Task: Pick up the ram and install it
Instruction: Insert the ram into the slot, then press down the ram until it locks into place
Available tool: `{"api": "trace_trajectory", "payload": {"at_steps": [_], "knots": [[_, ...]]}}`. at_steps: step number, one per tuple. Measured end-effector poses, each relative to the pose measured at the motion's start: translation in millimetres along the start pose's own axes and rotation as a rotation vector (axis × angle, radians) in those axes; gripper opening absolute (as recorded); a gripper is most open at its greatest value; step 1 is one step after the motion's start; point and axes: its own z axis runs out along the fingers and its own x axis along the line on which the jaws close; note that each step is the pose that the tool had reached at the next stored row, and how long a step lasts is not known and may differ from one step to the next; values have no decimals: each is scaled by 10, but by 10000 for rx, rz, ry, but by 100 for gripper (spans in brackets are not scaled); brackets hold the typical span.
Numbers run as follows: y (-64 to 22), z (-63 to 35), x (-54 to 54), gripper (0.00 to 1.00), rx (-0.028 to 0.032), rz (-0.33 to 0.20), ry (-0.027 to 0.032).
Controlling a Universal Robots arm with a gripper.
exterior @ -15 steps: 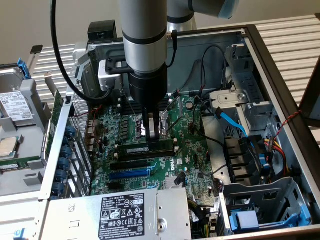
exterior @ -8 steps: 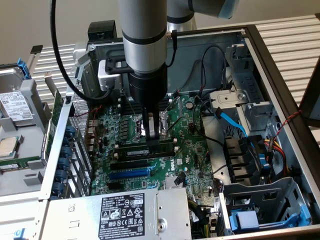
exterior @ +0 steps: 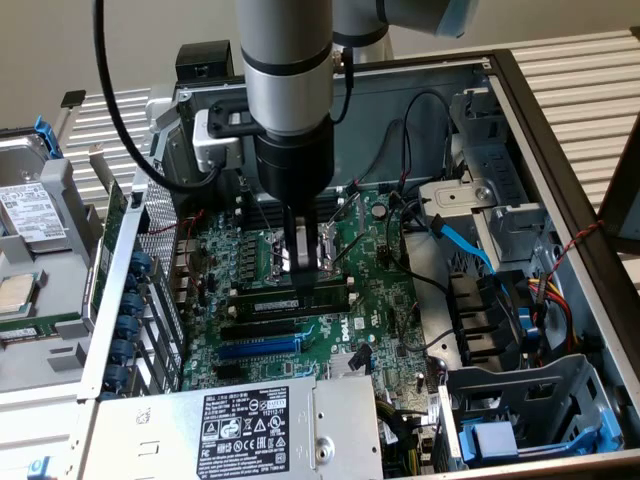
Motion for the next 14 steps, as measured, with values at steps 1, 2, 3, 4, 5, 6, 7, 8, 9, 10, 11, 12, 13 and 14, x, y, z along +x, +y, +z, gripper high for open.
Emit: {"api": "trace_trajectory", "payload": {"at_steps": [1, 2, 3, 4, 5, 6, 7, 8, 9, 10, 11, 12, 13, 14], "knots": [[3, -4, 0, 27, 7, -1, -2], [9, -8, 0, 27, 17, -1, -3], [14, -10, 0, 27, 30, -1, -5], [18, -12, 0, 27, 41, -1, -7], [19, -15, 0, 27, 47, -1, -10], [19, -14, 0, 27, 56, -3, -16], [22, -16, 0, 27, 65, -1, -21], [22, -16, 0, 27, 74, -1, -31], [24, -16, 0, 27, 87, -1, -39], [25, -16, 0, 27, 100, -1, -49], [26, -15, 0, 27, 112, -1, -56], [26, -15, -1, 27, 118, -1, -60], [26, -15, 0, 27, 120, -2, -62], [27, -16, 0, 27, 121, -2, -63]]}}
